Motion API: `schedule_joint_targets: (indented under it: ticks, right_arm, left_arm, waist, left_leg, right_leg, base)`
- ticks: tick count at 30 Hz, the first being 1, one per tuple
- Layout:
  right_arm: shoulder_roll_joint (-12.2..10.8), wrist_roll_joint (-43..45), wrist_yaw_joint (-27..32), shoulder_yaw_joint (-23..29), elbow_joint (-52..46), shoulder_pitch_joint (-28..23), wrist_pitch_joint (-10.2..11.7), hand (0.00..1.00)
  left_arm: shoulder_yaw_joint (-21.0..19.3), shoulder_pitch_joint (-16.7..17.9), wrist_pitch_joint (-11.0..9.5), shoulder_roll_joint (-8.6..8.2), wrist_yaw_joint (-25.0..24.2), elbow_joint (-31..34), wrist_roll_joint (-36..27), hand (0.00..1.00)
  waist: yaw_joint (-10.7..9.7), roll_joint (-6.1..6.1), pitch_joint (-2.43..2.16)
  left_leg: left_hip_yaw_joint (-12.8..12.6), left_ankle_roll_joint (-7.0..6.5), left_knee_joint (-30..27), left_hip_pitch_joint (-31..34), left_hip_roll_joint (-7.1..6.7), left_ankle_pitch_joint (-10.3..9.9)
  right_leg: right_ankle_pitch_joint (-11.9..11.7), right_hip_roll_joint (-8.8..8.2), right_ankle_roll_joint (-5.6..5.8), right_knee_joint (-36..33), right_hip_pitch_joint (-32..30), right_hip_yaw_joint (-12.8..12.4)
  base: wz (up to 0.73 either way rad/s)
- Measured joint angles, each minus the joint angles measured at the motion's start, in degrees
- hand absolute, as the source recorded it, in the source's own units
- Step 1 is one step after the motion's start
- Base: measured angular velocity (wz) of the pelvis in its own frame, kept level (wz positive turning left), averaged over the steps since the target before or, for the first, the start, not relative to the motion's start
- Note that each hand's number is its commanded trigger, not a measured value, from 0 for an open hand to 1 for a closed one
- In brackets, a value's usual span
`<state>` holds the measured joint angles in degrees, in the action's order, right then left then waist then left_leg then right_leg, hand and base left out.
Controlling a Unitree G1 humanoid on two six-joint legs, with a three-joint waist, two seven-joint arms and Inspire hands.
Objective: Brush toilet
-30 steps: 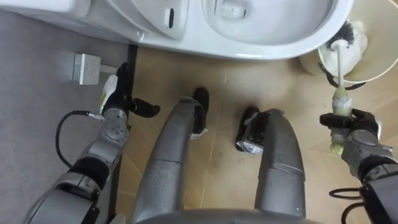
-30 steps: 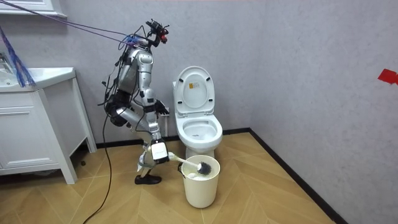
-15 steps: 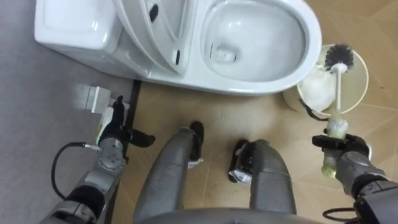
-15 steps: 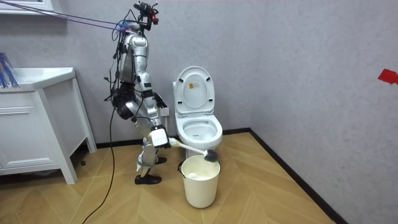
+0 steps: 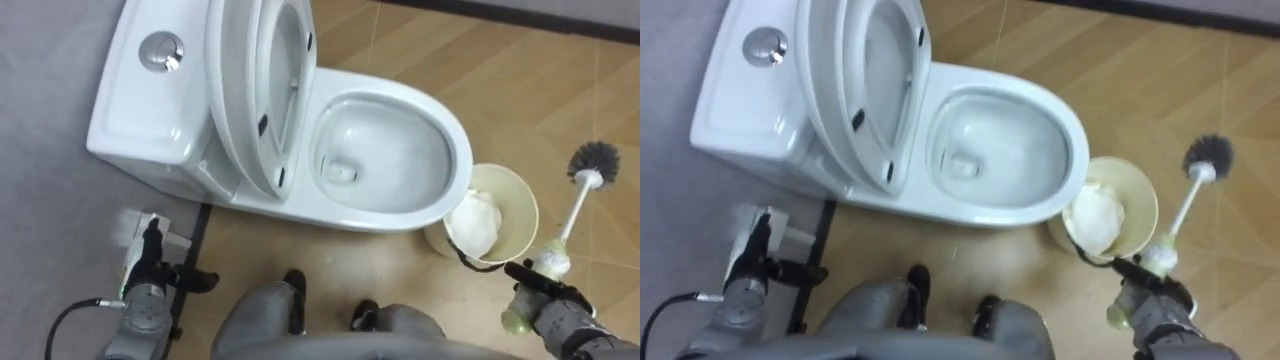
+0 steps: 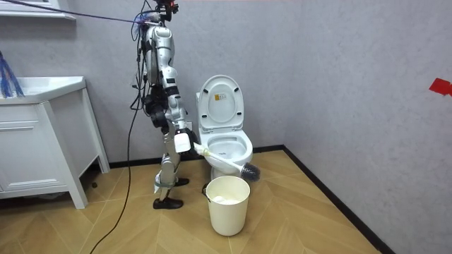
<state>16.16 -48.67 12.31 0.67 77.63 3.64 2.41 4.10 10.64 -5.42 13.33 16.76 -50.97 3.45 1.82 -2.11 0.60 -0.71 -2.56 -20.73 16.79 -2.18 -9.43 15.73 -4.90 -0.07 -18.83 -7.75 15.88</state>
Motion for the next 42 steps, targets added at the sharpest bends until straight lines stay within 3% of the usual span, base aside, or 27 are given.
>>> schedule_joint_targets:
  ticks: [5, 11, 17, 25, 27, 31, 33, 42]
  right_arm:
    - [-0.87, 2.94, 0.21, 1.05, -0.68, -2.71, 0.04, 1.0]
    - [-1.39, 11.92, 0.82, 1.2, -4.2, -5.13, 0.92, 1.0]
    - [-1.44, 20.02, 0.8, 1.04, -9.76, -8.49, 1.98, 1.0]
    - [-1.51, 26.58, 0.62, 1.03, -8.41, -7.0, 3.3, 1.0]
    - [-1.55, 29.42, 0.58, 1.01, -8.22, -6.7, 3.81, 1.0]
    - [-1.53, 33.38, -0.24, 1.0, -8.19, -6.64, 4.4, 1.0]
    - [-1.53, 34.68, -1.08, 1.0, -8.26, -6.71, 4.51, 1.0]
    - [-1.25, 40.26, -5.05, 1.16, -8.41, -7.38, 4.58, 1.0]
  left_arm:
    - [-3.02, 2.85, -0.54, -0.16, 0.09, 1.78, -0.05, 0.0]
    - [-5.45, 4.44, -2.26, -1.57, 0.72, 4.12, 2.47, 0.0]
    - [-6.94, 9.28, -3.39, -1.85, 2.7, 14.25, 11.5, 0.0]
    - [-9.06, 11.92, -3.61, -2.45, 7.65, 28.9, 22.15, 0.0]
    - [-8.98, 12.02, -5.0, -2.45, 9.08, 36.05, 24.71, 0.0]
    - [-8.72, 9.62, -8.99, -2.27, 12.69, 41.47, 27.71, 0.0]
    - [-8.42, 8.39, -10.51, -1.07, 14.7, 42.36, 30.19, 0.0]
    - [-8.41, 6.88, -10.95, -0.56, 16.55, 41.87, 35.0, 0.0]
  waist:
    - [-0.25, 0.01, -0.01]
    - [-0.01, 0.11, -0.21]
    - [0.63, 0.86, -0.71]
    - [1.65, 0.11, -0.22]
    - [1.79, -0.27, 0.15]
    - [1.71, -0.34, 0.05]
    - [1.55, -0.41, 0.0]
    - [1.57, -0.66, -0.24]
  left_leg:
    - [0.18, 0.14, 0.32, -3.8, -0.39, -1.41]
    - [0.28, 0.38, 1.24, -8.06, -0.46, -2.18]
    - [0.56, 0.49, 1.57, -9.62, -0.46, -2.57]
    - [2.35, 0.51, 0.88, -10.39, -0.62, -2.57]
    - [3.0, 0.51, 0.4, -10.39, -0.71, -2.58]
    - [3.06, 0.5, 0.78, -10.89, -1.17, -2.55]
    - [2.69, 0.51, 1.35, -11.45, -1.21, -2.52]
    - [2.18, 0.51, 1.76, -12.2, -1.15, -2.52]
  right_leg:
    - [-0.09, 0.66, 0.28, 3.36, 5.09, 0.25]
    - [-0.12, 0.93, 0.38, 5.52, 9.75, 0.08]
    - [-0.13, 1.11, 0.38, 6.25, 11.79, 0.74]
    - [-0.1, 1.21, 0.42, 7.2, 14.02, 2.46]
    - [-0.08, 1.27, 0.44, 7.38, 14.53, 3.14]
    - [-0.08, 1.17, 0.45, 7.22, 14.68, 2.98]
    - [-0.08, 1.05, 0.47, 7.11, 14.86, 2.72]
    - [-0.13, 1.04, 0.45, 7.08, 15.26, 1.37]
  base:
    - [0.06]
    - [0.0]
    - [0.01]
    - [0.14]
    - [0.17]
    - [-0.02]
    - [-0.11]
    - [-0.03]
